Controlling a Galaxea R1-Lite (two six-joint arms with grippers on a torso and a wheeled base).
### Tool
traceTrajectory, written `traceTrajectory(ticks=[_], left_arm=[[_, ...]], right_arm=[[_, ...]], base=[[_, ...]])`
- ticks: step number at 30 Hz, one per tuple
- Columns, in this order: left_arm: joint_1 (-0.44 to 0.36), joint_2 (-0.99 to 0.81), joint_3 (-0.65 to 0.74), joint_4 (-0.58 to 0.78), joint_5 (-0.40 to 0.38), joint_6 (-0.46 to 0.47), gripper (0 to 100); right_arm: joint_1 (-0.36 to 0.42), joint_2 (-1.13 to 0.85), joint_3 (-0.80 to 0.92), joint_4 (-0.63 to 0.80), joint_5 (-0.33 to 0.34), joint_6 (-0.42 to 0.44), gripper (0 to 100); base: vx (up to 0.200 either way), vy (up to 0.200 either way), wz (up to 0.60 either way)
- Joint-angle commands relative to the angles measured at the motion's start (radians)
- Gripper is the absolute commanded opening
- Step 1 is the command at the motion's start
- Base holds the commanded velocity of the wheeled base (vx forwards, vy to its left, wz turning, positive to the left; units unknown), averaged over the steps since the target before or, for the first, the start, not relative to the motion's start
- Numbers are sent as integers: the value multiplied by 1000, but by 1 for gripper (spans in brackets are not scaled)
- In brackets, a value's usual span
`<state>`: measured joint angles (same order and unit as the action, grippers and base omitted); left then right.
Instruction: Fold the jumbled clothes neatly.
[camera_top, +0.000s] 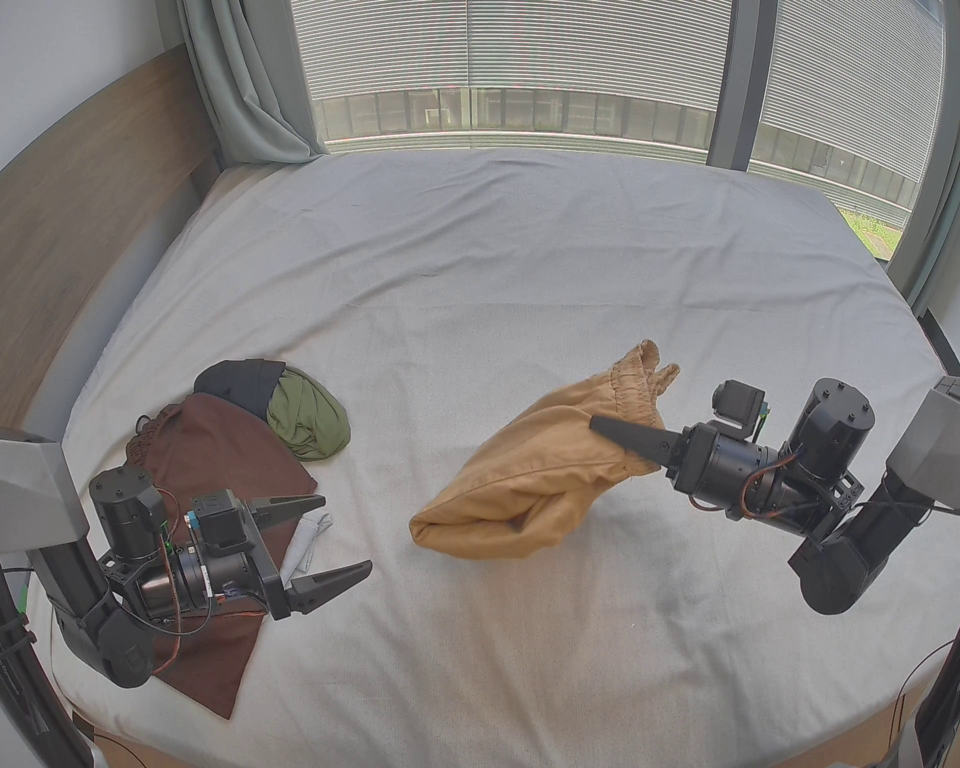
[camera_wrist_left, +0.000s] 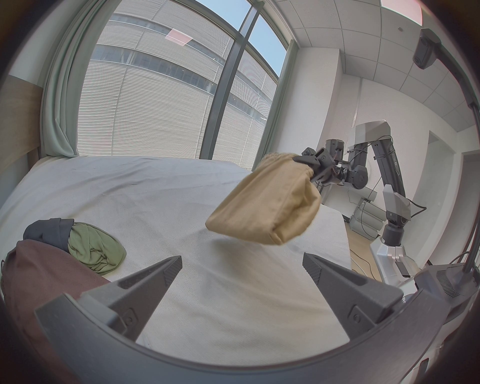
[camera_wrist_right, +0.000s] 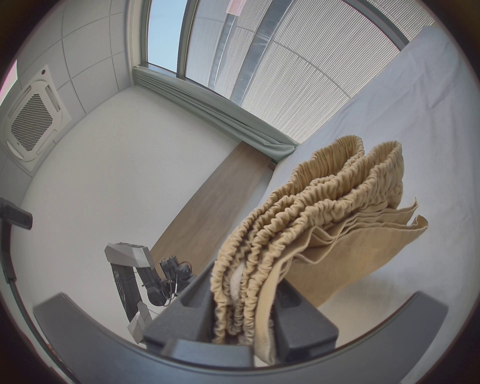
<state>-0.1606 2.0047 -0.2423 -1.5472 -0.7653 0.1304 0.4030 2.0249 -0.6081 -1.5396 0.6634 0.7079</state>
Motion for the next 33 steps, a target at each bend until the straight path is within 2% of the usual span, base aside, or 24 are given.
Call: traceTrajectory(ticks=[1, 7, 16, 24, 33], left_arm=[[1, 0, 0, -1, 0, 0, 100], [1, 2, 0, -1, 0, 0, 100], [1, 3, 0, -1, 0, 0, 100], [0, 8, 0, -1, -2, -2, 100], [0, 14, 0, -1, -2, -2, 100]], right_arm=[[-18, 38, -99, 3, 5, 21, 0], [-33, 118, -240, 24, 5, 44, 0], [-38, 186, -433, 145, 5, 79, 0], [-73, 282, -679, 286, 5, 117, 0], [-76, 357, -792, 343, 4, 127, 0]], base=[[0, 0, 0], [0, 0, 0], [0, 0, 0], [0, 0, 0], [0, 0, 0]])
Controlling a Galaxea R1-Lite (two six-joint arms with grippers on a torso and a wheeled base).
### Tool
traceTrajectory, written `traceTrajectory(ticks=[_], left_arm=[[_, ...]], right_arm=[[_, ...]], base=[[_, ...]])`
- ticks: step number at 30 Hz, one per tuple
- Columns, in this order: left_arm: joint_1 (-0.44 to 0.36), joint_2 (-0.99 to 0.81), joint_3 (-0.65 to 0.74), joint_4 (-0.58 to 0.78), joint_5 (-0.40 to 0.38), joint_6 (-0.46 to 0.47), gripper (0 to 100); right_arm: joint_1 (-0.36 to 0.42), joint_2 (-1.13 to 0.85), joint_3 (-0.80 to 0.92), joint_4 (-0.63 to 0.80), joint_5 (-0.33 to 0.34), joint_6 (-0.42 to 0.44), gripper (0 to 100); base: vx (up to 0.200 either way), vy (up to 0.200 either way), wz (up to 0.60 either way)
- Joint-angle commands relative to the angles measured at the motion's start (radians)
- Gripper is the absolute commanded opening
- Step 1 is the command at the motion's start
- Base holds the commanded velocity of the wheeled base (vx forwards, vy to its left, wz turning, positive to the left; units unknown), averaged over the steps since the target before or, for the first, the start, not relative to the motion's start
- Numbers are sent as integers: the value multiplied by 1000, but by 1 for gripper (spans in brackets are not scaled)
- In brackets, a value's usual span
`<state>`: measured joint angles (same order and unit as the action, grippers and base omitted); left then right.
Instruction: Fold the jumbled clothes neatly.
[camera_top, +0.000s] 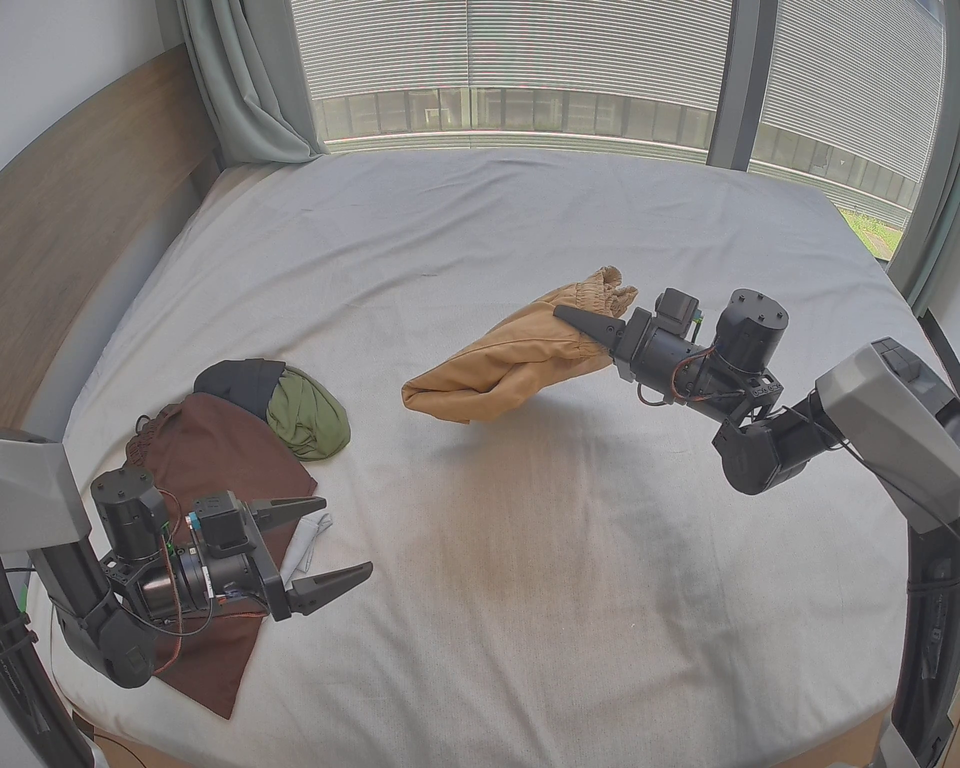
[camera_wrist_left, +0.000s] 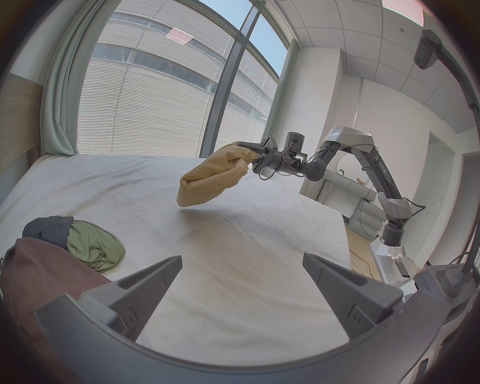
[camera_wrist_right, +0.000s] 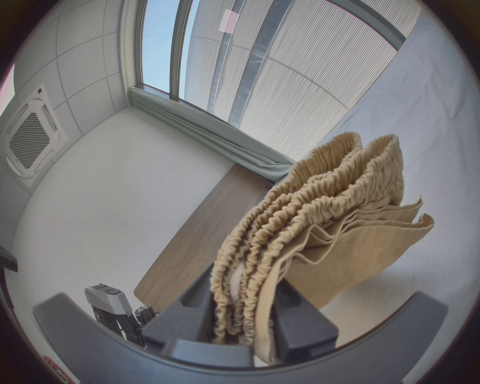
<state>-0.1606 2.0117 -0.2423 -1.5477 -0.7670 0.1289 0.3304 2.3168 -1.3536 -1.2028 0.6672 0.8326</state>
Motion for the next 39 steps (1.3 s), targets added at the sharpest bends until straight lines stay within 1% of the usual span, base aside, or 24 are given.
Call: traceTrajectory(ticks=[1, 11, 15, 19, 24, 31, 33, 34, 39], left_arm=[[-2, 9, 0, 0, 0, 0, 100], [0, 9, 2, 0, 0, -2, 100], [-2, 18, 2, 0, 0, 0, 100], [-2, 22, 3, 0, 0, 0, 100], [-5, 19, 3, 0, 0, 0, 100], [-7, 25, 6, 0, 0, 0, 100], [-7, 25, 6, 0, 0, 0, 100], [-7, 28, 9, 0, 0, 0, 100], [-7, 28, 9, 0, 0, 0, 100]], right_arm=[[-4, 72, -50, 6, 0, 3, 0], [-13, 113, -53, 5, 0, 2, 0], [-19, 113, -88, 11, 0, 2, 0], [-27, 115, -176, 71, 0, 3, 0], [-28, 144, -256, 92, 0, 3, 0], [-39, 204, -426, 157, -6, 3, 0], [-39, 204, -426, 157, -6, 3, 0], [-47, 234, -527, 173, -11, 7, 0], [-53, 266, -621, 209, -15, 13, 0]], base=[[0, 0, 0], [0, 0, 0], [0, 0, 0], [0, 0, 0], [0, 0, 0], [0, 0, 0], [0, 0, 0], [0, 0, 0], [0, 0, 0]])
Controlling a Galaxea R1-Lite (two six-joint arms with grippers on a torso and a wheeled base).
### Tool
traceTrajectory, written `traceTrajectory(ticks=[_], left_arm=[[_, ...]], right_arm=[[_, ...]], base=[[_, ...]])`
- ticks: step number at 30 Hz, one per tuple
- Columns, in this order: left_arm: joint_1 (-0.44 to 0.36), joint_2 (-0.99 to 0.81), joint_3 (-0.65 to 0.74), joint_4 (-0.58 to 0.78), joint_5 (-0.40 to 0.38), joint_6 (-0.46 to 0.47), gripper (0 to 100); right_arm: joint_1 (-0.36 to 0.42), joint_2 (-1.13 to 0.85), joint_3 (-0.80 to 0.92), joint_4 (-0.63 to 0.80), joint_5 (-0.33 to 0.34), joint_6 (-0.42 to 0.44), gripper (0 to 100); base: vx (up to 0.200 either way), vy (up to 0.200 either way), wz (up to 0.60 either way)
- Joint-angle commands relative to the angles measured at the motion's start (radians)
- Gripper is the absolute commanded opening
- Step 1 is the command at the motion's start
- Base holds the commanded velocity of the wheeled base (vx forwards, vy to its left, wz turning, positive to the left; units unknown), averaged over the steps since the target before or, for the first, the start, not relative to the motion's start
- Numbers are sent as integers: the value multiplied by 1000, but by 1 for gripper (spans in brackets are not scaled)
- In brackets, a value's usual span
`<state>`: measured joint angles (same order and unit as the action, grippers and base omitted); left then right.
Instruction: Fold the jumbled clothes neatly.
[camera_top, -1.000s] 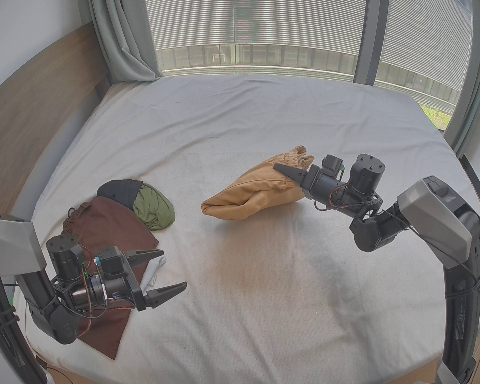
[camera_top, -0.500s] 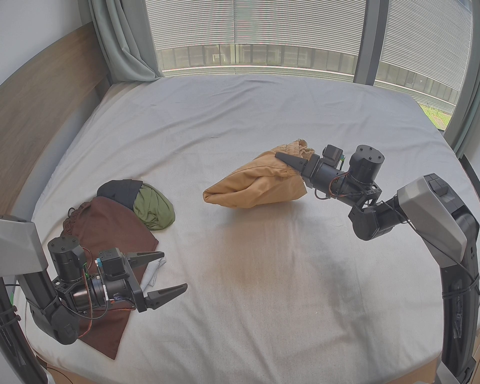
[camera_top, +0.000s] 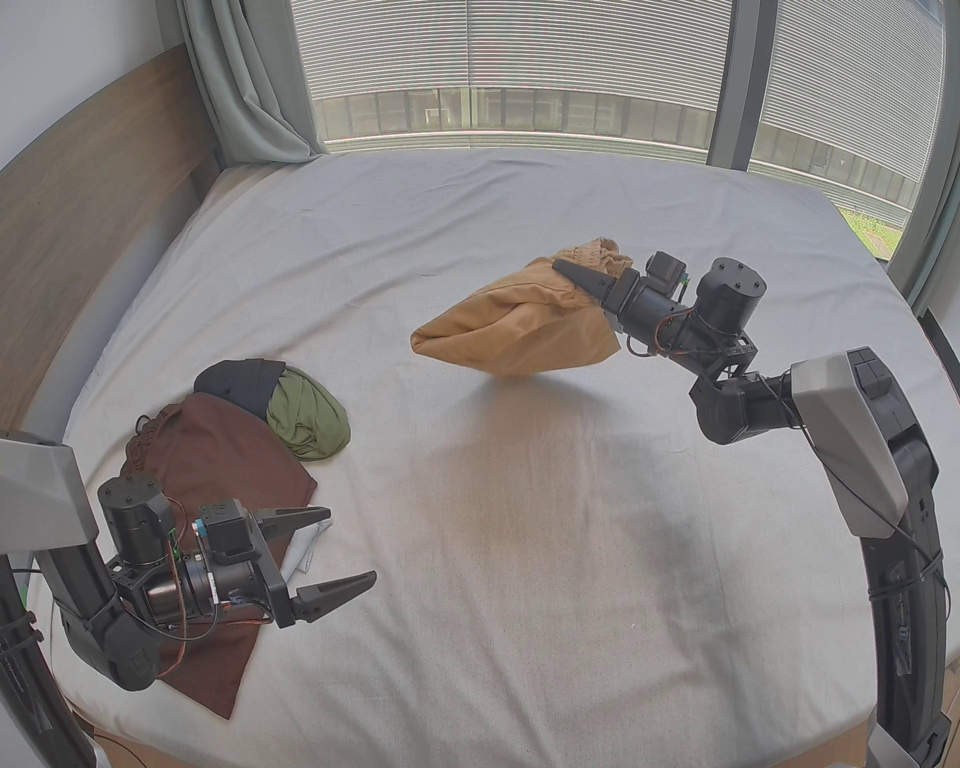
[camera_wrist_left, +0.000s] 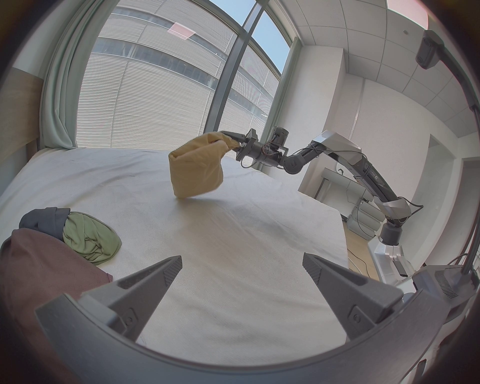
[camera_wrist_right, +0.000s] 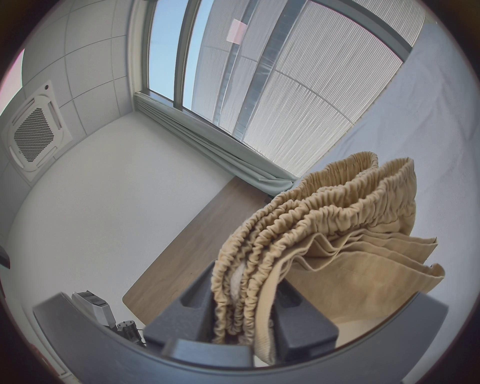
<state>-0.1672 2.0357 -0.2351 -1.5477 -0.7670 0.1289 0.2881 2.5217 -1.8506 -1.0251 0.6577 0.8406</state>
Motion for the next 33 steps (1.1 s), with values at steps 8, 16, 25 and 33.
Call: traceTrajectory(ticks=[8, 16, 25, 33], left_arm=[[2, 3, 3, 0, 0, 0, 100], [5, -2, 3, 0, 0, 0, 100], [5, -6, 3, 0, 0, 0, 100], [2, -8, 3, 0, 0, 0, 100]], right_arm=[[-7, 157, -149, 49, -46, 9, 0], [-18, 155, 4, 39, -47, 3, 0], [-30, 106, 249, -61, -47, -14, 0], [-23, 103, 444, -179, -47, -15, 0]], base=[[0, 0, 0], [0, 0, 0], [0, 0, 0], [0, 0, 0]])
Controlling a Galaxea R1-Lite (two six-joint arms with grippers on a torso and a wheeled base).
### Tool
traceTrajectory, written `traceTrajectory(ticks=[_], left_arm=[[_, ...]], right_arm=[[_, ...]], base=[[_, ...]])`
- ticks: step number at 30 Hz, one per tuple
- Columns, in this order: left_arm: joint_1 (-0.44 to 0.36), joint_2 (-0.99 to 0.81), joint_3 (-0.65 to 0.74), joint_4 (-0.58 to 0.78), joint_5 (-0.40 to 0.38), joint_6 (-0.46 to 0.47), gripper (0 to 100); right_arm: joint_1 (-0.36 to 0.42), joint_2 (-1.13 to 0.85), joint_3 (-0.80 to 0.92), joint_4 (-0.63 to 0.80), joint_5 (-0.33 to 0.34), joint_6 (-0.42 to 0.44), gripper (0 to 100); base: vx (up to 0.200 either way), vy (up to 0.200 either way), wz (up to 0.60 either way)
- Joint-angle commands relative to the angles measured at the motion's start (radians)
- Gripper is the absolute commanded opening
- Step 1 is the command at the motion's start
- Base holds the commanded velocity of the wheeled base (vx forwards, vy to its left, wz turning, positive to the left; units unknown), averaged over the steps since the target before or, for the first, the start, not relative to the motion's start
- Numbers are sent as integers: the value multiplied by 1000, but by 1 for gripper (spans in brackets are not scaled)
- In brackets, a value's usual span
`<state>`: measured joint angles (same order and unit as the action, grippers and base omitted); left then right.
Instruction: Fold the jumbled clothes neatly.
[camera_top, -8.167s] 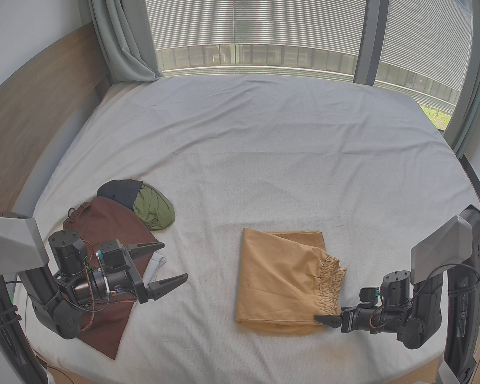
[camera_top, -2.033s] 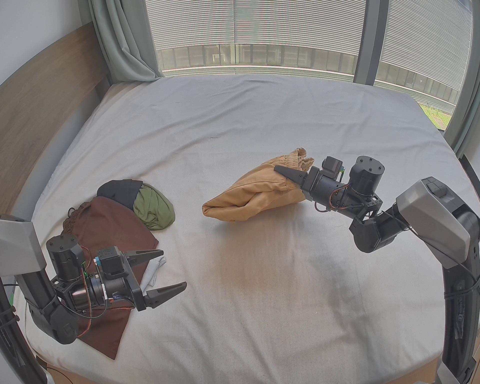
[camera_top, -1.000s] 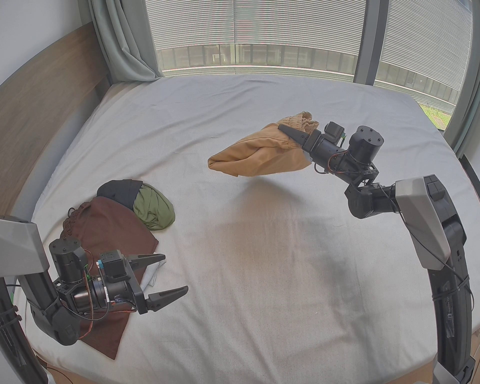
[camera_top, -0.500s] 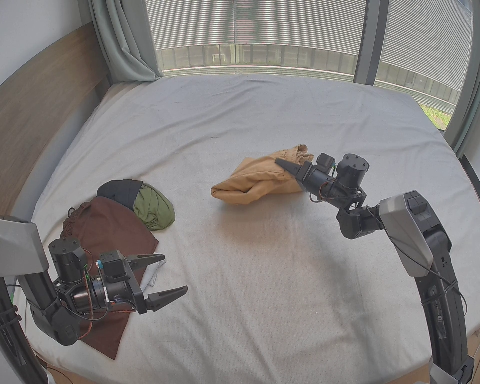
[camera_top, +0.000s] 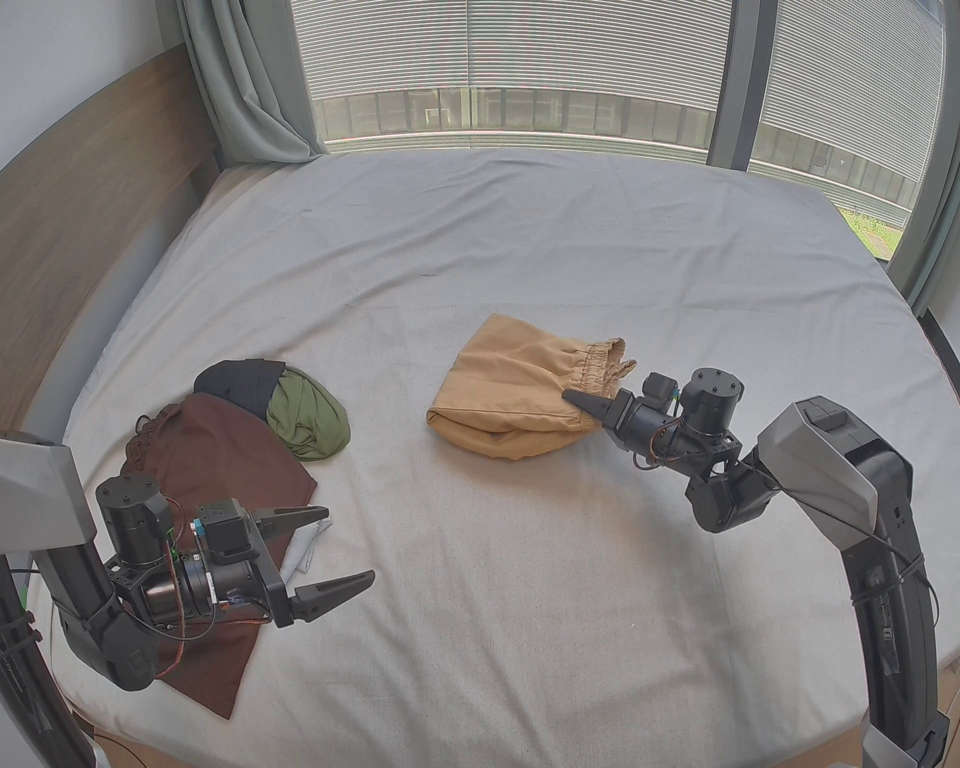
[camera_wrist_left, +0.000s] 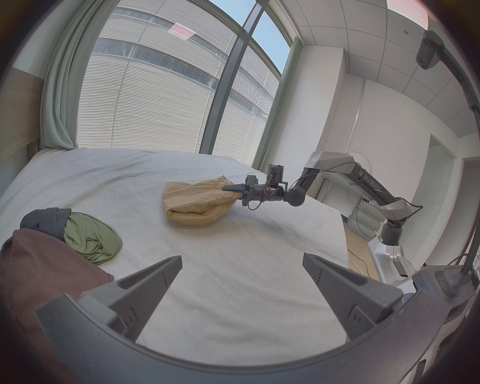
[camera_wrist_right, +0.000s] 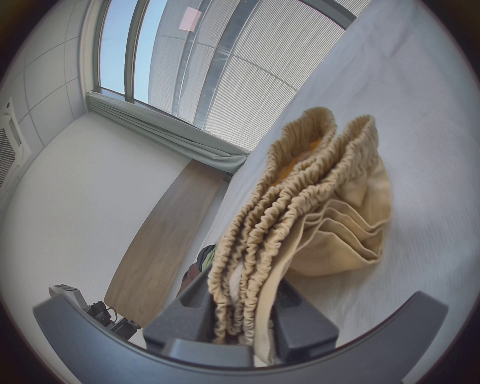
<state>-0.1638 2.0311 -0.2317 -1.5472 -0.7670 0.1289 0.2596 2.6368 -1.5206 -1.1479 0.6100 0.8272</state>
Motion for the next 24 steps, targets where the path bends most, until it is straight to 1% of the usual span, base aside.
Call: traceTrajectory(ticks=[1, 8, 17, 18, 24], left_arm=[[-2, -3, 2, -1, 0, 0, 100], [-3, -2, 0, -1, 0, 0, 100], [-5, -2, -1, -1, 0, 0, 100], [-5, -2, 0, -1, 0, -2, 100], [-5, -3, -1, -1, 0, -2, 100]], right_arm=[[7, -9, 128, -69, 1, -2, 0], [1, 9, 168, -115, -1, -2, 0], [1, 17, 162, -116, -1, 0, 0], [0, 17, 162, -116, -1, -2, 100], [-3, 8, 183, -135, -1, -3, 100]], base=[[0, 0, 0], [0, 0, 0], [0, 0, 0], [0, 0, 0], [0, 0, 0]])
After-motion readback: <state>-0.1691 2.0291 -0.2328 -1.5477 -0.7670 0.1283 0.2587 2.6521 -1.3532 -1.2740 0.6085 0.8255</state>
